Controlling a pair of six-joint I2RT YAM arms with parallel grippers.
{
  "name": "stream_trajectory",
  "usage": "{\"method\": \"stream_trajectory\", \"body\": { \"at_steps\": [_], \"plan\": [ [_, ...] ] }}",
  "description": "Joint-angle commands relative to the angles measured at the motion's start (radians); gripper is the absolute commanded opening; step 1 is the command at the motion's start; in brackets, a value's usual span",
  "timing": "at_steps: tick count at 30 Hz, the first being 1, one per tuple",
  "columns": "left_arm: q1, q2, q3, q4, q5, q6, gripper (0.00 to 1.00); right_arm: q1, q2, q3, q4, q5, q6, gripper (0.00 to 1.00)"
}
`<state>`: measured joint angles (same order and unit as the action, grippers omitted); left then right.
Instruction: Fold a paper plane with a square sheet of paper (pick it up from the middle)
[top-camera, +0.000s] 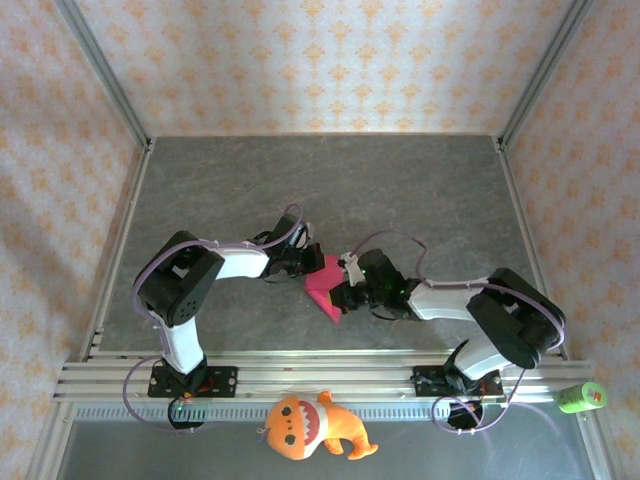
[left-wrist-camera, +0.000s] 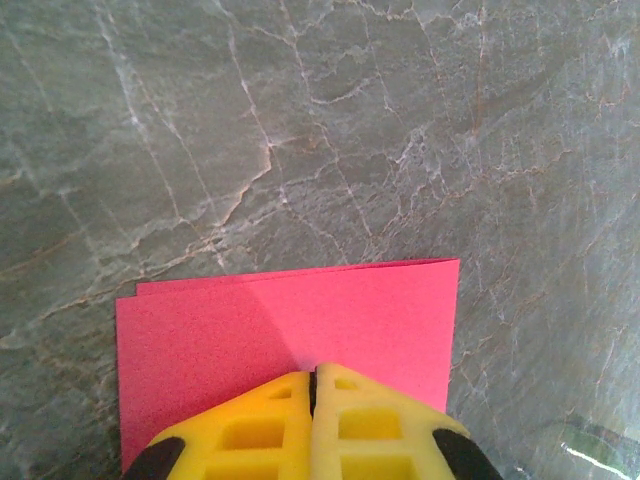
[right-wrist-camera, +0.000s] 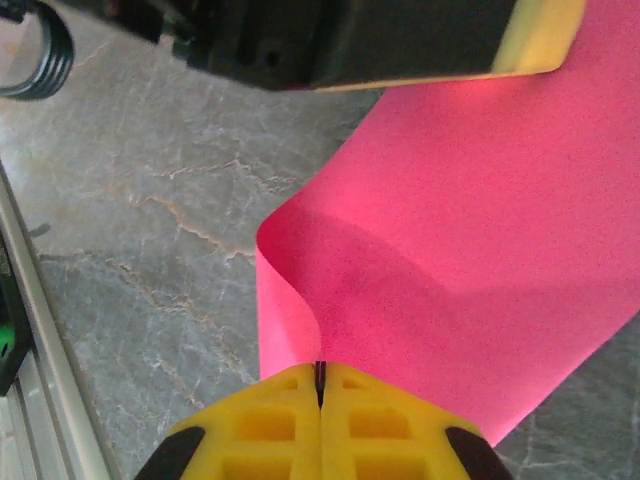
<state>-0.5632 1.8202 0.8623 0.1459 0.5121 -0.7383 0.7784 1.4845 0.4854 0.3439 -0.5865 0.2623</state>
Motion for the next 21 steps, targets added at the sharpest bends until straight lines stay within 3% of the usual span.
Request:
{"method": "stream_trajectory", "body": {
  "at_steps": [1,21],
  "plan": [
    [-0.005,0.025,-0.020,-0.054,-0.057,0.011,0.01,-0.005,0.020,0.044,-0.046,0.034,-0.001,0.00],
    [-0.004,-0.003,-0.039,-0.064,-0.071,0.010,0.01,-0.006,0.002,0.089,-0.192,0.113,0.015,0.00]
  ]
}}
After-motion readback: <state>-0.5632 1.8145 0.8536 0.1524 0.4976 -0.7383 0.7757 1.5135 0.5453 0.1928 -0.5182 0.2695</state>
